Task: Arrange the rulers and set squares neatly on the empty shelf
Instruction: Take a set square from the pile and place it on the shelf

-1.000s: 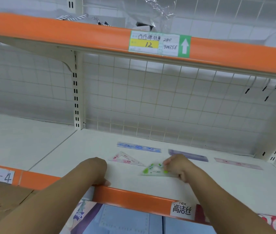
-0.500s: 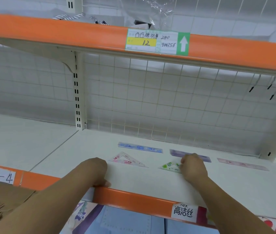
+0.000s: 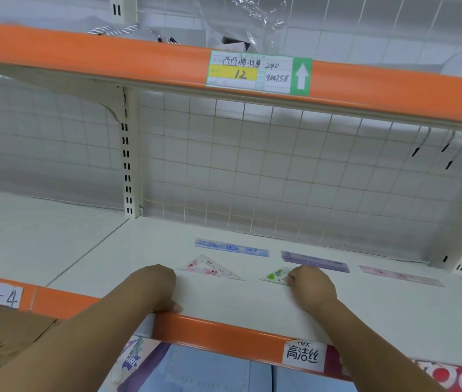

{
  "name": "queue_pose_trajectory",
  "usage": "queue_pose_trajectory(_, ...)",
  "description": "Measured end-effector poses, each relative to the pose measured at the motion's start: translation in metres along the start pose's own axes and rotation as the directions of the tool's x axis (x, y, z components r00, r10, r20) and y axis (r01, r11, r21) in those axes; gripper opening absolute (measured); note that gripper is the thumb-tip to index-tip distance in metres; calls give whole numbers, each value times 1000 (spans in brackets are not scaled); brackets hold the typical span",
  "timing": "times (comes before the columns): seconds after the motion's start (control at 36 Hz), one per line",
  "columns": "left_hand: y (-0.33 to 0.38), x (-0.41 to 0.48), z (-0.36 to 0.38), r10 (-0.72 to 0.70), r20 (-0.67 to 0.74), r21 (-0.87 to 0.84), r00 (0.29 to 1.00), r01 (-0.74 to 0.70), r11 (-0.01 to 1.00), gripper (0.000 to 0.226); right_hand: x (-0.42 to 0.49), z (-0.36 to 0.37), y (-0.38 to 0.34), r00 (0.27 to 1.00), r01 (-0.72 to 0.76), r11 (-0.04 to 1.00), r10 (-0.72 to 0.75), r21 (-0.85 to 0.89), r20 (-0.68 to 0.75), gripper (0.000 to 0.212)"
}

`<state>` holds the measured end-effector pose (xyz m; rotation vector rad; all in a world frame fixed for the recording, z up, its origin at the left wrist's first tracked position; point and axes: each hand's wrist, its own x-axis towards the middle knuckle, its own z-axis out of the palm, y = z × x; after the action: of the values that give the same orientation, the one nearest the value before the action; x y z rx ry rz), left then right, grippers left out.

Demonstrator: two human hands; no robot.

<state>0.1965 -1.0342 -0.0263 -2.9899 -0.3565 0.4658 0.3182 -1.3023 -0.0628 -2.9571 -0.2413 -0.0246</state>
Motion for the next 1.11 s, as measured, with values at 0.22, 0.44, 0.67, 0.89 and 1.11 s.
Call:
queue_pose_trajectory(0.22, 0, 1, 1, -8, 23, -2, 1000, 8, 1000, 56, 1, -2, -2, 1000, 5, 999, -4, -39, 20, 27)
queue_pose_trajectory(0.44, -3, 1, 2, -25, -8, -15, 1000, 25, 1000, 59, -8, -6, -4, 996, 51, 998, -52, -22, -73, 29)
queue_pose_trajectory(0.67, 2, -8, -1, -51, -145, -21, 988, 48, 999, 47, -30, -13, -19, 972, 122, 987, -139, -102, -189, 31)
queue_pose_trajectory(0.89, 19, -15, -3, -32, -370, 24, 928, 44, 999, 23, -54, -19, -36, 987, 98, 992, -106, -73, -119, 36)
queue_pose_trajectory(1.11, 31, -27, -8, 60, -444, 7, 894, -64, 998, 24, -81, -30, -45, 983, 100, 990, -114, -102, -142, 30)
